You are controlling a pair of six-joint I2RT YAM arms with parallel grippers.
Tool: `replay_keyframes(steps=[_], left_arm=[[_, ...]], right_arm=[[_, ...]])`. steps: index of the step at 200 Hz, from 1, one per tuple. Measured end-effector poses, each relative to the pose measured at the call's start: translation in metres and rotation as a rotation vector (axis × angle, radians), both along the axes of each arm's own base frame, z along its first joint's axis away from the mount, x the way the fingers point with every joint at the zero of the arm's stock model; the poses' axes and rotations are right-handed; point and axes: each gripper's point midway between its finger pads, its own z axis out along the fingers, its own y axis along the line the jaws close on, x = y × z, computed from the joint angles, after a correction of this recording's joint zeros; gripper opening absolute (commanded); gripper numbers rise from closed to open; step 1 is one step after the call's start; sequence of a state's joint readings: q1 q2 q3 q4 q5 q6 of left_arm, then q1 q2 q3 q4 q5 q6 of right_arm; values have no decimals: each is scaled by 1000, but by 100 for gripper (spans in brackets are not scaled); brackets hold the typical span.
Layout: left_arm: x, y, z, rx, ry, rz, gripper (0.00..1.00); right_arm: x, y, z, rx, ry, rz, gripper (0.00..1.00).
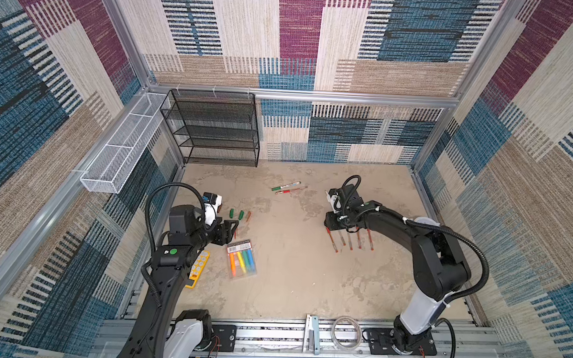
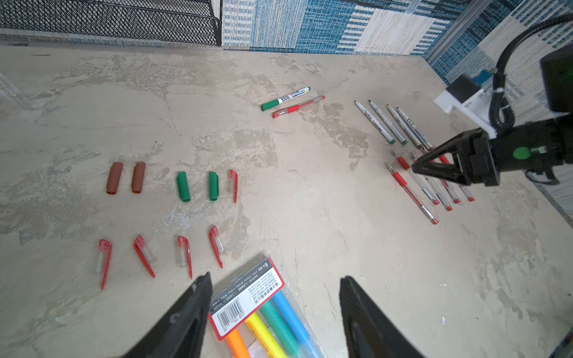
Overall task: Open the pen caps
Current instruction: 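Lower the uncapped red pen among the pens and open right gripper, then reach the right gripper to the red gel pen by the green marker, grasp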
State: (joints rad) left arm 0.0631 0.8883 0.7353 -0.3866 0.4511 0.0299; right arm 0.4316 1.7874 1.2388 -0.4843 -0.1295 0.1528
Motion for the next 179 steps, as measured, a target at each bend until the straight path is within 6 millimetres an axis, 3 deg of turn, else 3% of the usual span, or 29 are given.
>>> replay_keyframes(steps=[37,75,118,154,179], left_arm=[[0,0,2,3,-10,0,70],[-1,1,4,21,-28,-8,71],[-2,1,6,31,-41,-13,73],[-2,1,6,36,-42,-17,74],[-1,1,5,36,-39,-17,74]], right_arm=[[41,22,18,27,-58,34,54],[101,52,27,53,-125,69,67],[158,77,22,91,-167,112,72],[191,91,27,151,-207,150,72],[197,98,19,187,-194,173,73]])
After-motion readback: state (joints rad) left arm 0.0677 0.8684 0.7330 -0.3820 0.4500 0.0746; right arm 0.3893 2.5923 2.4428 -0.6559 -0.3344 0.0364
